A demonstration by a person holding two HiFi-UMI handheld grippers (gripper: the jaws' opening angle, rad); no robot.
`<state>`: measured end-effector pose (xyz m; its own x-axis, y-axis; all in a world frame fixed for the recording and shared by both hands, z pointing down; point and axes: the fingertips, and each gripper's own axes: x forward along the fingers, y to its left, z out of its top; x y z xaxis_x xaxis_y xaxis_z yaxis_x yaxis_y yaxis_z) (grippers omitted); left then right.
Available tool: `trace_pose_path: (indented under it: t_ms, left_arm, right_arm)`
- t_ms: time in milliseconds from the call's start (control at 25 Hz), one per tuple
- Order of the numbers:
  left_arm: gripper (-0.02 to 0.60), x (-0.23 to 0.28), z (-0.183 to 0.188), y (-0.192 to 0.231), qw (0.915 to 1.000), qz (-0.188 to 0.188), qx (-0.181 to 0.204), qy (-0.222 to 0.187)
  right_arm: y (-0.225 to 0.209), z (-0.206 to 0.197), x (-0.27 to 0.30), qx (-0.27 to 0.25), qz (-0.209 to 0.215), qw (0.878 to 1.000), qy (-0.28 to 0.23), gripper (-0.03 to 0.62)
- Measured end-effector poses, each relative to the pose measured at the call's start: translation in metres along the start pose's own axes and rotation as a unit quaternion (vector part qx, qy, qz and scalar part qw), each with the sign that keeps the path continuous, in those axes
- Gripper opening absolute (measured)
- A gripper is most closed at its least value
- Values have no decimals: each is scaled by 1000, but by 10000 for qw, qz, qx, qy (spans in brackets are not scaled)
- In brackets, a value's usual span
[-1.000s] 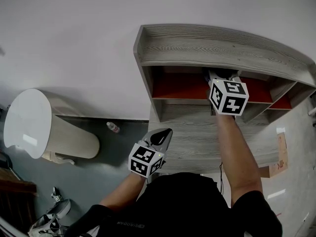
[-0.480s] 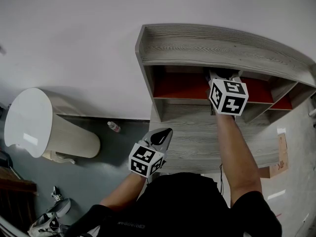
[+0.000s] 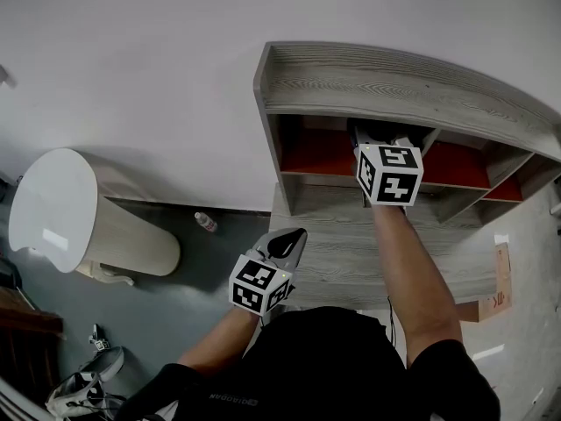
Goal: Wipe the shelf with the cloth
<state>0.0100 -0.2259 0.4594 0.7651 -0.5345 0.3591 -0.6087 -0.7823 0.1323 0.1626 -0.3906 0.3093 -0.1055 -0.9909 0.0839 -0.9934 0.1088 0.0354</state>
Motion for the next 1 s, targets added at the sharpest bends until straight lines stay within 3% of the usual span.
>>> trace_pose_path:
  t_ms: [560, 1000]
  left_arm:
    - [8, -26, -6, 20, 9994, 312, -125, -55]
    - [8, -47, -13, 33, 9987, 470, -193, -58]
  right_arm:
    - [84, 14, 26, -250, 651, 9975, -70, 98]
    - [130, 22, 39, -357, 891, 9953, -84, 98]
